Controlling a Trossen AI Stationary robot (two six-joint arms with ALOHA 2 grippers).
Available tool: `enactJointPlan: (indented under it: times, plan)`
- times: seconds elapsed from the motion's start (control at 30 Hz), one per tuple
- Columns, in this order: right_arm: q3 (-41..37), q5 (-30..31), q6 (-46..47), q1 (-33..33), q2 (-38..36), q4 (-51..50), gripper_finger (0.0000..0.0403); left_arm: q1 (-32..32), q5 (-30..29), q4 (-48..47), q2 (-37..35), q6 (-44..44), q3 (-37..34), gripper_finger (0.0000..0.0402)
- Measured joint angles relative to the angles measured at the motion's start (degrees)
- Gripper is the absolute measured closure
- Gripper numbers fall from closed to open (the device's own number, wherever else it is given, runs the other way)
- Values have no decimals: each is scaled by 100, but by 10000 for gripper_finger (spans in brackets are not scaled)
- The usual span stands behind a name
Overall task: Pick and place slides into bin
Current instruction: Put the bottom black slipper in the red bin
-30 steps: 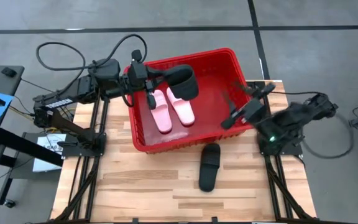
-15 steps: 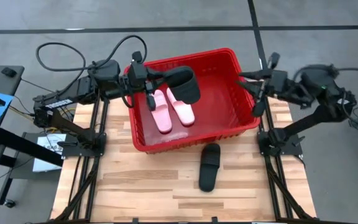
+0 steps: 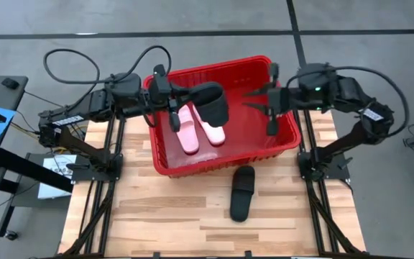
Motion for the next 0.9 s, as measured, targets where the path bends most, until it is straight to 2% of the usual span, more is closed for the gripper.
enactJointPlan:
  times: [0.17,0.4,0.53,0.9]
  plan:
    - [632,97,-504,321,639,-714,328,7,-58,-287,123,-28,-7,374]
    - [1683,934,-1081,627,1394,-1239,328,2,-48,-531,435,-34,-7,374]
    - [2258,1184,-1228,653,1727,-1638,328,7,6,-600,488,-34,-7,374]
    - [2286,1320,-1511,348,2161,-1620,328,9,93,-525,595,-12,-4,374]
